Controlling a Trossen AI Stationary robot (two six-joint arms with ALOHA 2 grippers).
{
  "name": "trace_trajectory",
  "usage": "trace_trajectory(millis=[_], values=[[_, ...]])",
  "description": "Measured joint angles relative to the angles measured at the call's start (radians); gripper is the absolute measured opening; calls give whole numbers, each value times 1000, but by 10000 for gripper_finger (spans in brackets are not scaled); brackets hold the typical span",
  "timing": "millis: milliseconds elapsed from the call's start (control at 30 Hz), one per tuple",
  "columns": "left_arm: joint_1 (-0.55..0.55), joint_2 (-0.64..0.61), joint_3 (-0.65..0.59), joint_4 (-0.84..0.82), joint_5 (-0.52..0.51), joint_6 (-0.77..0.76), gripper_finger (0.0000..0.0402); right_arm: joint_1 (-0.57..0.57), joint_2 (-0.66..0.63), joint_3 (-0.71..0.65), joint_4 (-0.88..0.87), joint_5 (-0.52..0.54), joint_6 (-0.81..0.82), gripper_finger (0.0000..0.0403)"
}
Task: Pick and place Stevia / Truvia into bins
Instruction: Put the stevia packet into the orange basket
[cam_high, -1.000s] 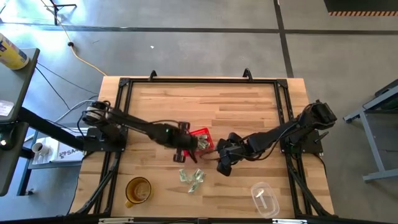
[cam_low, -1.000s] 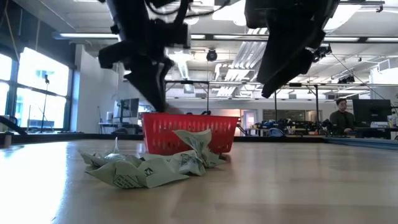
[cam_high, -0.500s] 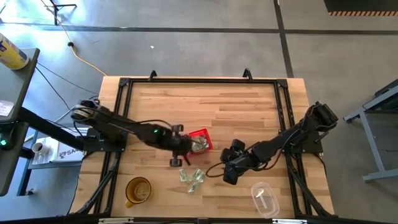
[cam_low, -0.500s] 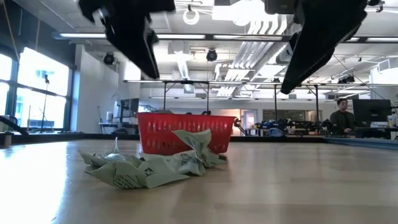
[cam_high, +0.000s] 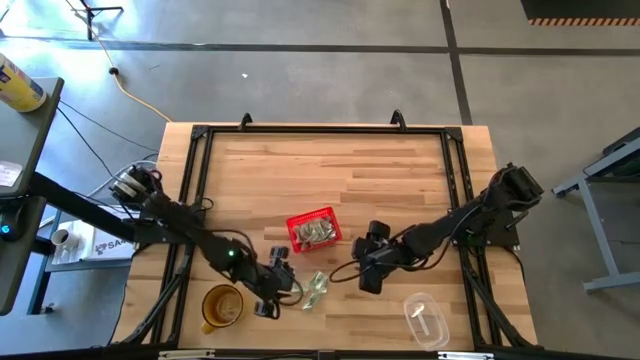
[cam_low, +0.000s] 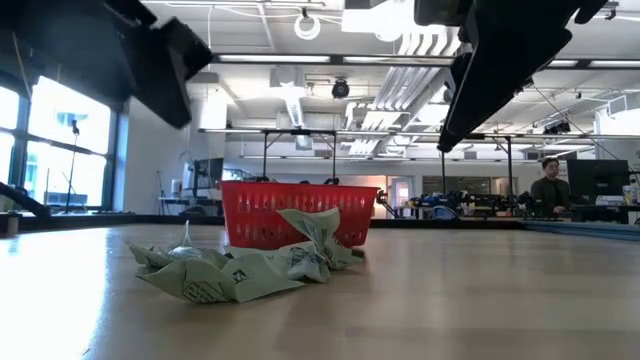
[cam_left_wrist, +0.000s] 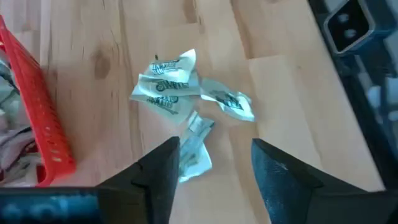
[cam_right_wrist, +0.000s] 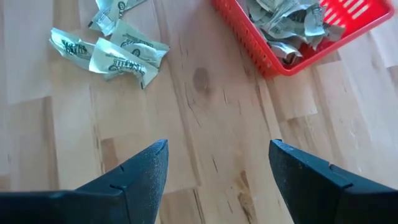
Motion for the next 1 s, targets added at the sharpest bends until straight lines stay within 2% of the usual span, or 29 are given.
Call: trace_trajectory(millis=[167, 333, 533, 700, 800, 1000], values=[[22, 74, -5, 13, -26, -16, 243, 0, 0, 0, 2, -53, 9, 268], [49, 93, -5, -9, -14, -42, 229, 28, 8, 0, 59, -84, -16, 268], [4, 60, 24, -78, -15, -172, 201, 62, 115, 0, 278, -105, -351, 268], [-66, 62, 46, -130, -16, -321, 179, 64, 237, 0, 530, -122, -622, 268], [-105, 62, 46, -142, -18, -398, 169, 62, 286, 0, 640, -130, -664, 267], [-164, 62, 46, -146, -20, -492, 158, 62, 318, 0, 669, -43, -647, 256]])
